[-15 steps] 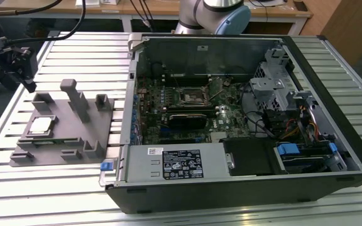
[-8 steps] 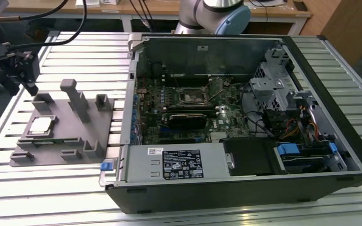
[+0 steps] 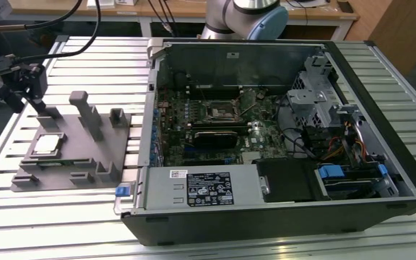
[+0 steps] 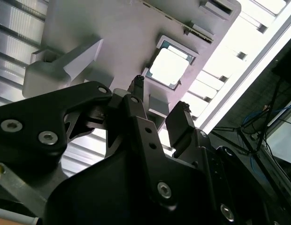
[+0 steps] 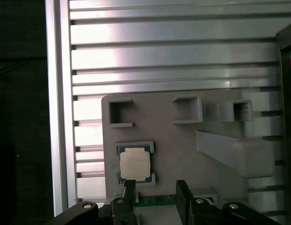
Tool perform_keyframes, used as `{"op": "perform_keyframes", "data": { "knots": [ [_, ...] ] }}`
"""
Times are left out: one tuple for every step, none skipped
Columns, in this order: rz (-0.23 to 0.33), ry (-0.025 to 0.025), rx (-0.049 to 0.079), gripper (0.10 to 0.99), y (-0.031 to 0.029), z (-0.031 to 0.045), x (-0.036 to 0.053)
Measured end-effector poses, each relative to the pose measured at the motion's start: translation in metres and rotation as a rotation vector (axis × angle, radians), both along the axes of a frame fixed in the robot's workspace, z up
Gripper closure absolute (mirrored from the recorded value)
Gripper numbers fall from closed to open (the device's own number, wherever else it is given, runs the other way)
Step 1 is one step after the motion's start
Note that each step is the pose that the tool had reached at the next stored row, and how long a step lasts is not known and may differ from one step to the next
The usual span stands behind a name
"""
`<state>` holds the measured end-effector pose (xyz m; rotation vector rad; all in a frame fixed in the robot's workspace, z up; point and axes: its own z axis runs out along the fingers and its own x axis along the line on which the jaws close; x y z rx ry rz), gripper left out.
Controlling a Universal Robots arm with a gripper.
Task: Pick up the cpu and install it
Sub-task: 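Pick up the cpu and move it towards the insertion slot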
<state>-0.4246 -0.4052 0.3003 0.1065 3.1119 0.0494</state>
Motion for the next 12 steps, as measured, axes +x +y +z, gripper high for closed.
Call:
{"op": "perform_keyframes", "data": {
  "knots": [
    [0.000, 0.0001, 0.000, 0.616, -0.0002, -0.0008, 0.0000],
    [0.000, 0.0001, 0.000, 0.616, -0.0004, -0.0017, 0.0000],
    [0.000, 0.0002, 0.000, 0.616, -0.0007, -0.0028, 0.0000],
    [0.000, 0.0004, 0.000, 0.616, -0.0010, -0.0038, 0.0000],
    [0.000, 0.0005, 0.000, 0.616, -0.0013, -0.0048, 0.0000],
    [0.000, 0.0004, 0.000, 0.600, -0.0015, -0.0058, 0.0000],
    [0.000, 0.0004, 0.000, 0.600, -0.0018, -0.0066, 0.0000],
    [0.000, 0.0005, 0.000, 0.545, -0.0021, -0.0075, 0.0000],
    [0.000, 0.0005, 0.000, 0.486, -0.0023, -0.0084, 0.0000],
    [0.001, 0.0005, -0.001, 0.486, -0.0024, -0.0094, 0.0000],
    [0.002, 0.0006, -0.001, 0.424, -0.0026, -0.0105, -0.0001],
    [0.004, 0.0005, -0.002, 0.424, -0.0028, -0.0118, -0.0001]
  ]
}}
